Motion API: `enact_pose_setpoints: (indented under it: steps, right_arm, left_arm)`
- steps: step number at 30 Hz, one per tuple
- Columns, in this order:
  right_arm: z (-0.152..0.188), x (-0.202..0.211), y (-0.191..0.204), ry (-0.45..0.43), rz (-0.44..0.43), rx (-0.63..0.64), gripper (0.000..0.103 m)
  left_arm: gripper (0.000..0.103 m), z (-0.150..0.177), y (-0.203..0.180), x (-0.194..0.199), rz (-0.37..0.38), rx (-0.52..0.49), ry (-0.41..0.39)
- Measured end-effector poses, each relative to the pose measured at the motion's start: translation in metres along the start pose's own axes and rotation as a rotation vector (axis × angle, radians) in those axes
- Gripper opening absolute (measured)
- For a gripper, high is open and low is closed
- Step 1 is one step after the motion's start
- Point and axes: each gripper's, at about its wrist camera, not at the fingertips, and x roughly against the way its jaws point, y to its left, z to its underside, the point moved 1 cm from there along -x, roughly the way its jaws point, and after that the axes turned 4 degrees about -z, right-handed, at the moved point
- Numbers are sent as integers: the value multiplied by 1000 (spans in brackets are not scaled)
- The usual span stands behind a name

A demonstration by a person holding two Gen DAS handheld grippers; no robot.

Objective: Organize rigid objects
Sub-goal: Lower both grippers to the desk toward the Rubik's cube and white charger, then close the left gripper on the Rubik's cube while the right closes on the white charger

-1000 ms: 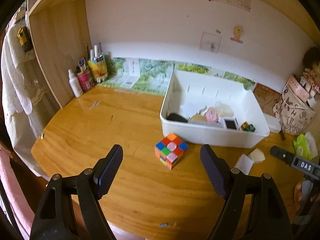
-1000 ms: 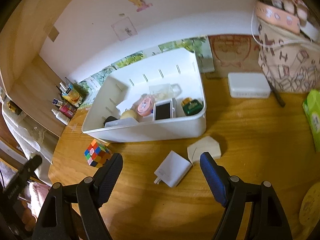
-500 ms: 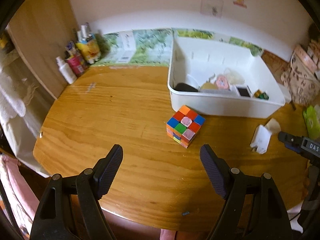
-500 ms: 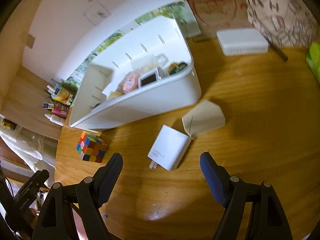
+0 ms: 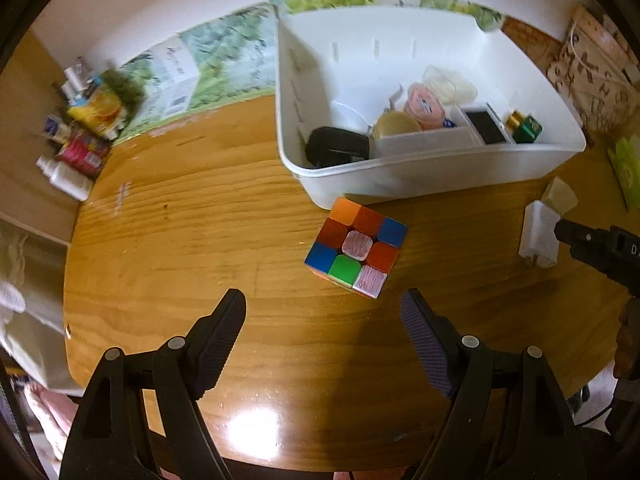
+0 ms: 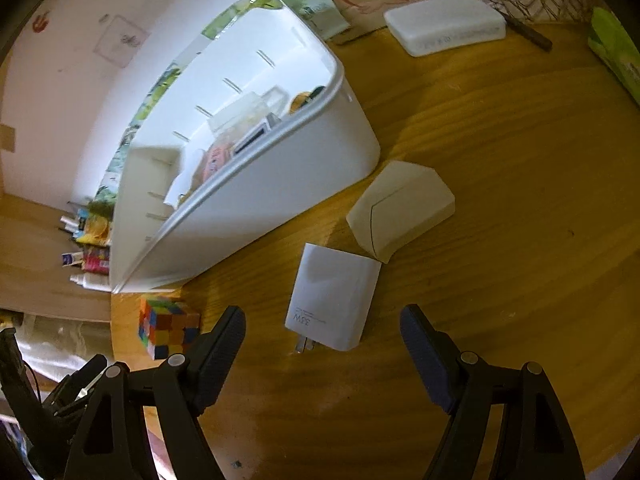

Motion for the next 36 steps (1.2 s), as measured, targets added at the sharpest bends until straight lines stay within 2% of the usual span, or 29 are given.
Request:
enact_pose_setpoints:
  steps: [7,11,19,24,28,31,32,36]
  right_arm:
    - [2,-16,2,22,79,-39,80]
    - [1,-21,2,27,126,-53,74]
    - [-2,-28,4,28,201,-53,69]
    - [-2,-32,9,28,240,-41,68]
    - [0,-37,20,22,289,-19,66]
    - [3,-42,29,2,326,9,58]
    - [5,-43,32,-5,332,15,54]
    - [11,-45,38,-47,367,26,53]
  left_arm:
    - [82,-14,-8,-26,54,-87,69]
    - [82,-23,-14,-39,81,-126,103]
    - [81,-30,-23,-61,163,-153,179]
    - [81,-33,-27,-70,185,-166,204]
    - [73,-35,-26,-76,181,-166,215]
    - [66,-38,-22,-81,179,-153,221]
    - [66,-39,-21,-82,184,-152,219]
    - [65,-36,-21,-85,196,-164,207]
